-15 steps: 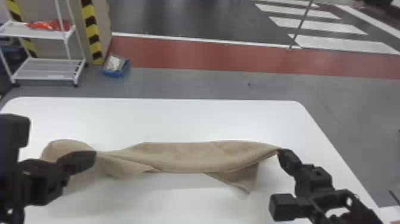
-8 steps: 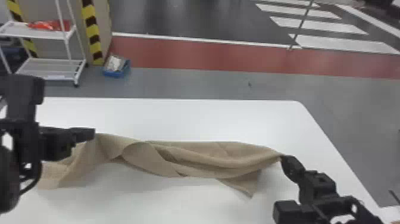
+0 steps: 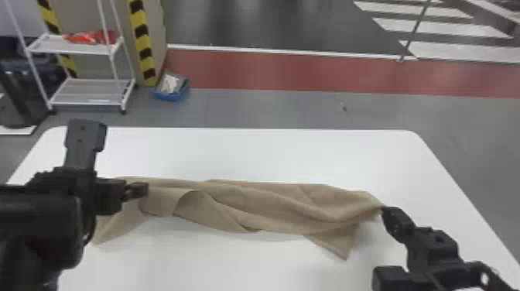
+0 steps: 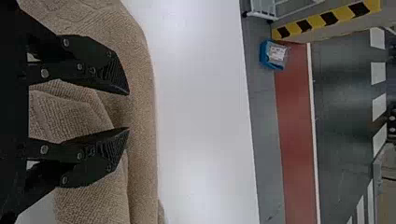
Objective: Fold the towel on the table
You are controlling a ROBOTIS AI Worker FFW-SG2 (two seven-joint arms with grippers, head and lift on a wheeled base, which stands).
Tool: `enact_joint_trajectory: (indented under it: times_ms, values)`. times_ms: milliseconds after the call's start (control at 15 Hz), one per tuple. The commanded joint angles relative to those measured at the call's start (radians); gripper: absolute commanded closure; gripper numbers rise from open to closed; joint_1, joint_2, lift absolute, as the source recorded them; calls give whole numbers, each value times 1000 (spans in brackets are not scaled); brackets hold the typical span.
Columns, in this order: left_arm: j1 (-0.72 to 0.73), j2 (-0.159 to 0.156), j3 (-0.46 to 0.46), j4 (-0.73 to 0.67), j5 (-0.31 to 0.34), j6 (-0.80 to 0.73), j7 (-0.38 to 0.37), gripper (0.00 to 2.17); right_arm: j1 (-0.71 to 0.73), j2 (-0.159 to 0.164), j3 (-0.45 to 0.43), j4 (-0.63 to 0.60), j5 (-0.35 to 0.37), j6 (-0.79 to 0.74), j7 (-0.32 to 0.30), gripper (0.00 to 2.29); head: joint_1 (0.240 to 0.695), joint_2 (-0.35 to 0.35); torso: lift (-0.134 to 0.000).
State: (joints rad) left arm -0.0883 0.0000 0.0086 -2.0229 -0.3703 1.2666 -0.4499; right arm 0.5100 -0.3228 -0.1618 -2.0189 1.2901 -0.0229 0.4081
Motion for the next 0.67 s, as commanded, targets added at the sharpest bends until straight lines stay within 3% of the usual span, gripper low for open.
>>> enact_joint_trajectory:
  times_ms: [0,267,600]
  values:
    - [96,-3,14,-169,17,3,-13,26,1,1,2,5,0,1,0,1656,695,-118,-124]
    - [252,-3,44,-315,37,-3,-49,73,1,1,11,8,0,4,5,1656,695,-124,-124]
    - [292,-3,62,-184,31,-206,-41,87,4,1,13,5,2,7,6,1656,695,-118,-124]
